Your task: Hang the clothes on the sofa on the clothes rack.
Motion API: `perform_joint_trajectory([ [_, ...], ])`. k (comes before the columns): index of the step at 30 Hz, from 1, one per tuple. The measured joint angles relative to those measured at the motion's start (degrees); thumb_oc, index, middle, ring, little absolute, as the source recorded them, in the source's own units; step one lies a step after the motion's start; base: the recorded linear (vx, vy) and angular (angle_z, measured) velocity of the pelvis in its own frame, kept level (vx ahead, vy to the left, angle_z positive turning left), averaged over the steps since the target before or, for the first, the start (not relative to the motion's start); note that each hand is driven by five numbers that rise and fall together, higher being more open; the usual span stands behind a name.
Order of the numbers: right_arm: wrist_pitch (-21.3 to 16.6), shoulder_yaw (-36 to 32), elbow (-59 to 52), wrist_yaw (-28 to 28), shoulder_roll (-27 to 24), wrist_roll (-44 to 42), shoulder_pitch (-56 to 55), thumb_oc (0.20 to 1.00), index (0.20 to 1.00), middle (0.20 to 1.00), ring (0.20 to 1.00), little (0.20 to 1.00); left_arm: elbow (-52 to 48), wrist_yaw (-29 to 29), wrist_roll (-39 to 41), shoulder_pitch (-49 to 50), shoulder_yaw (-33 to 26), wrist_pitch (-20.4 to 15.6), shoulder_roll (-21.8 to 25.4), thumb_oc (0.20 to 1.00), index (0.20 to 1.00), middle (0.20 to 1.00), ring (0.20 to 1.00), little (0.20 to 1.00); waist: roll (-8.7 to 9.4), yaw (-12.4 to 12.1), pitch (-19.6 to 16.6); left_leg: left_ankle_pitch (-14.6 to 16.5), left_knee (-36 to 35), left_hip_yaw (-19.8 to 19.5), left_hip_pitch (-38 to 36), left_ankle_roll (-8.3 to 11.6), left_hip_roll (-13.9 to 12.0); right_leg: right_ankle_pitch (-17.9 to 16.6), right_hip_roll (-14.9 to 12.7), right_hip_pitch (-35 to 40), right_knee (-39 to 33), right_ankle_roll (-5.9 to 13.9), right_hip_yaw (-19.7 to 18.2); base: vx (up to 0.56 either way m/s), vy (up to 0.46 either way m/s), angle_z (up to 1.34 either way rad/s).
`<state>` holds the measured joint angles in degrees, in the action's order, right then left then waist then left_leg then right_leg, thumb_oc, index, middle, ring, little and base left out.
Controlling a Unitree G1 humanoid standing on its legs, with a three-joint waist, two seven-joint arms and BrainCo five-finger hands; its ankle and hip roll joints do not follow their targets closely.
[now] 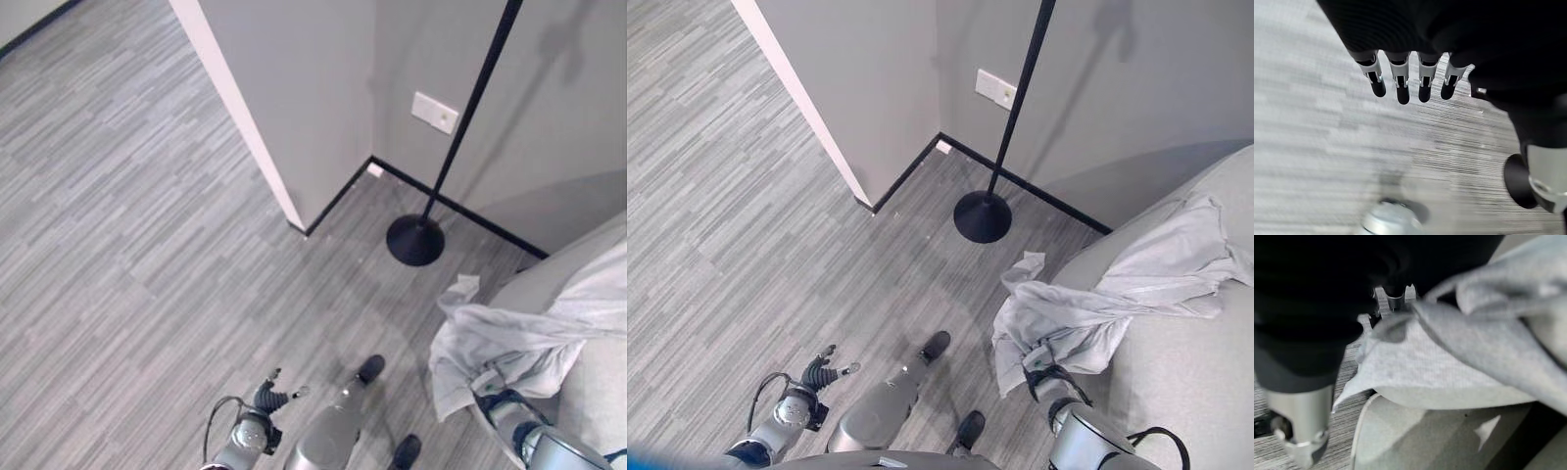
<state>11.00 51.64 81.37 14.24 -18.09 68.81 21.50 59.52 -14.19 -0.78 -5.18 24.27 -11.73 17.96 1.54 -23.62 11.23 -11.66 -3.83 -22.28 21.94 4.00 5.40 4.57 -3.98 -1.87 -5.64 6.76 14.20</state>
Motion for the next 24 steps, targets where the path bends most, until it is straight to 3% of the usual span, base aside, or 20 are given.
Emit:
perform_joint_trajectory([
  [1,0.58,-0.18,0.08,0.02,-0.03,0.59,-0.27,0.200,0.200,0.200,0.200,0.200,0.36,-0.76,-0.57,-0.18,0.02,-0.04,0.19,1.000,1.000,1.000,1.000,1.000,0.00,0.01,0.00,0.00,-0.03,0.03,-0.01,0.00,0.25,0.10,-0.27,-0.03,0.00,0.15,0.03,0.00,0.000,0.00],
  [7,1.29,-2.48,-0.16,0.34,0.01,2.53,0.15,0.200,0.200,0.200,0.200,0.200,0.14,-1.13,-2.76,-0.43,0.11,0.00,0.05,1.000,1.000,1.000,1.000,1.000,-0.04,-0.12,-0.05,0.01,-0.08,0.31,-0.10,-0.01,1.30,0.15,-1.40,0.20,0.02,0.61,0.13,0.02,-0.006,0.02],
  [10,0.70,-5.38,-0.16,0.29,0.02,2.73,-0.40,0.200,0.200,0.200,0.200,0.200,-5.19,-0.69,-4.92,-0.60,1.22,0.05,0.29,1.000,1.000,1.000,1.000,1.000,-0.01,-0.11,-0.08,-0.01,-0.16,0.34,-1.20,-0.03,2.09,0.13,-2.05,1.29,0.02,1.20,-0.01,0.02,-0.010,0.03],
  [18,0.29,-6.87,-0.16,0.20,0.13,2.66,-0.78,0.200,0.200,0.200,0.200,0.200,-9.35,0.92,-9.48,-0.59,2.67,-0.24,0.62,1.000,1.000,1.000,1.000,1.000,0.14,-0.05,-0.55,0.01,-0.09,-0.07,-2.12,-0.03,2.22,0.14,-1.84,2.43,0.02,1.37,0.28,0.00,-0.010,0.02],
  [21,-1.23,-12.99,-0.23,0.65,0.17,0.11,-0.79,0.200,0.200,0.200,0.200,0.200,-9.18,0.96,-9.49,0.90,2.03,-0.14,0.77,1.000,1.000,1.000,1.000,1.000,0.10,-0.05,-0.88,-0.02,0.01,-0.19,-2.15,-0.05,2.33,0.15,-1.99,2.58,0.03,1.40,0.47,0.01,-0.002,0.04],
  [23,-5.71,-26.47,-1.25,2.13,0.13,-12.69,-0.71,0.200,0.200,0.200,0.200,0.200,-9.36,1.11,-9.38,3.04,0.95,-0.14,0.91,1.000,1.000,1.000,1.000,1.000,0.09,0.08,-1.91,-0.13,-0.01,-0.31,-2.38,-0.19,2.58,0.24,-2.26,2.88,0.01,1.56,0.69,0.04,0.007,0.06],
  [24,-6.32,-26.50,-1.20,1.99,0.02,-16.10,-0.71,0.200,0.200,0.200,0.200,0.200,-9.31,1.13,-9.38,3.43,0.94,-0.08,1.03,1.000,1.000,1.000,1.000,1.000,0.06,0.07,-2.16,-0.18,-0.09,-0.42,-2.72,-0.27,2.73,0.31,-2.19,3.14,0.01,1.67,0.85,0.04,0.002,0.08],
])
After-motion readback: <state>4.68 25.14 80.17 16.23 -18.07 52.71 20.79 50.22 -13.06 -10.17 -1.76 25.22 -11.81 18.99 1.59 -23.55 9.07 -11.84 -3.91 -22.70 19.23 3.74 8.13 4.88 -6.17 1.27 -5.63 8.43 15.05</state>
